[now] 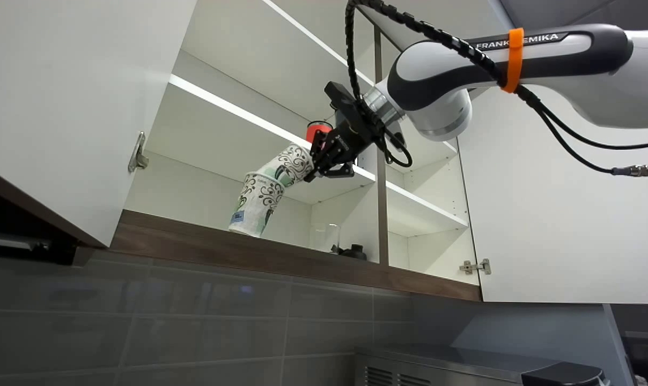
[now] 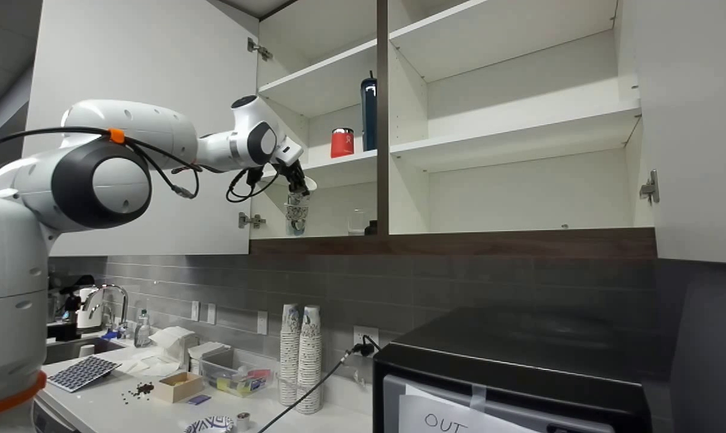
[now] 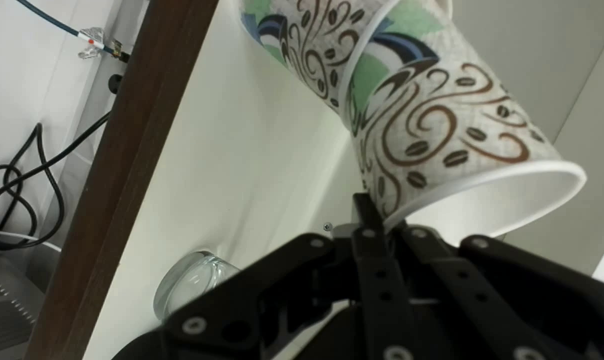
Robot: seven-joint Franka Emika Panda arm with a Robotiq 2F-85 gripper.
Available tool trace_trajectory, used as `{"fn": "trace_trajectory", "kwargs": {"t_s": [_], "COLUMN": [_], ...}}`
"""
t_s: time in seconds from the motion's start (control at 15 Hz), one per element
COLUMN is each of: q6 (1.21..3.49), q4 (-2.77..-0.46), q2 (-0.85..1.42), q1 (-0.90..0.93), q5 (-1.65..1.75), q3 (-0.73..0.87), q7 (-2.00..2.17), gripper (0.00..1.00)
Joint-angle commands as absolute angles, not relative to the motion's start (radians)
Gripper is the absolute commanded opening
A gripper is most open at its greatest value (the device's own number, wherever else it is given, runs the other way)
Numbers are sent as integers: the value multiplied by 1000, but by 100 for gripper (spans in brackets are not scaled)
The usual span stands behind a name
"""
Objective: Stack the right cup in the left cup
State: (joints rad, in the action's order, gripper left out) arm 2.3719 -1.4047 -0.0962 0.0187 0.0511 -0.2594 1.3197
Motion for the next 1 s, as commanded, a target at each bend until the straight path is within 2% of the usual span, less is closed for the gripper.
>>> {"fn": "trace_trajectory", "kwargs": {"t_s": [0.0,0.4,0.47,0.53,0.93], "q6": [2395,2403,2404,2405,2448], "q4": [-1433,-1432,-1429,-1423,-1415], "q2": [-104,-95,-92,-88,-69], "q1": [19,23,24,23,34], "q5": [127,229,233,246,278], "q3": [-273,-299,-304,-310,-305], "q7": [1292,1209,1197,1199,1220], "gripper": [1,1,29,30,75]}}
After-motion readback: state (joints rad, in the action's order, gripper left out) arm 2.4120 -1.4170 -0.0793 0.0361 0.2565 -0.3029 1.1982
